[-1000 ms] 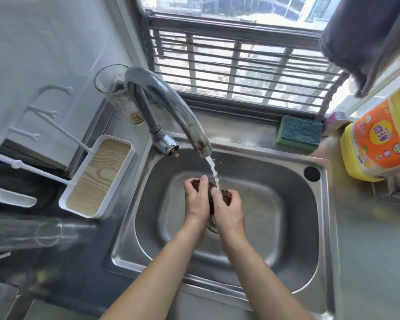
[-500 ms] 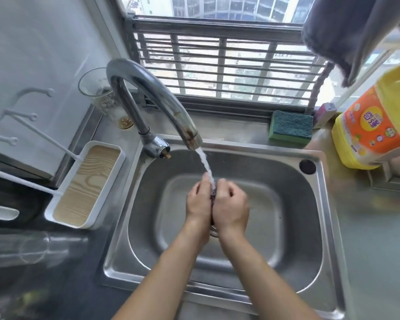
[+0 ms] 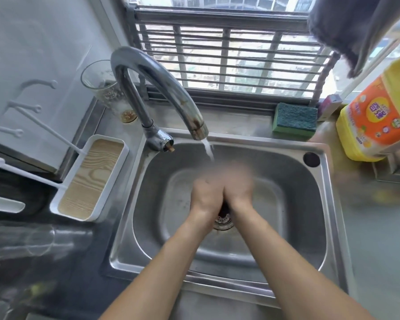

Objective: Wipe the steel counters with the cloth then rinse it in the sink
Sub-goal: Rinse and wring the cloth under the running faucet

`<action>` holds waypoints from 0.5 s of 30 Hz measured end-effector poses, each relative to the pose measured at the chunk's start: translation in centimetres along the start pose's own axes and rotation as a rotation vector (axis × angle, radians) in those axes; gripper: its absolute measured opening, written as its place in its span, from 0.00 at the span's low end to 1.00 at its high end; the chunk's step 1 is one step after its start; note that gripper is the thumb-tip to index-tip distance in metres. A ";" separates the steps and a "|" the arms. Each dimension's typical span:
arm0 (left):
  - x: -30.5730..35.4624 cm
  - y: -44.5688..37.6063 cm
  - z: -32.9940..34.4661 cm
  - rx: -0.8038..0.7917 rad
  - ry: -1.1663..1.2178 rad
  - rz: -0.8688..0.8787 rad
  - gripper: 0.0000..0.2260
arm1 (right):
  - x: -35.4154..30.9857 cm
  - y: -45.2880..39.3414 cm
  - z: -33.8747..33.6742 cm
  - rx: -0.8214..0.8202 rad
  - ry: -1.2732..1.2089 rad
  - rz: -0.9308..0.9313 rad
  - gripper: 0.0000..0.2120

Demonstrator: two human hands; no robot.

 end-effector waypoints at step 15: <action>-2.2 -1.2 -1.2 -0.235 0.162 -0.252 0.19 | 2.0 -0.5 0.3 -0.142 -0.242 0.077 0.20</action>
Point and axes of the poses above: each hand's wrist, its own y-axis away from the middle knuckle, its own z-axis out of the palm, x = y × z, the point moved 3 cm from there along -y, towards the middle knuckle, and after that the axes turned 14 degrees about -y, right-handed, at the moved point
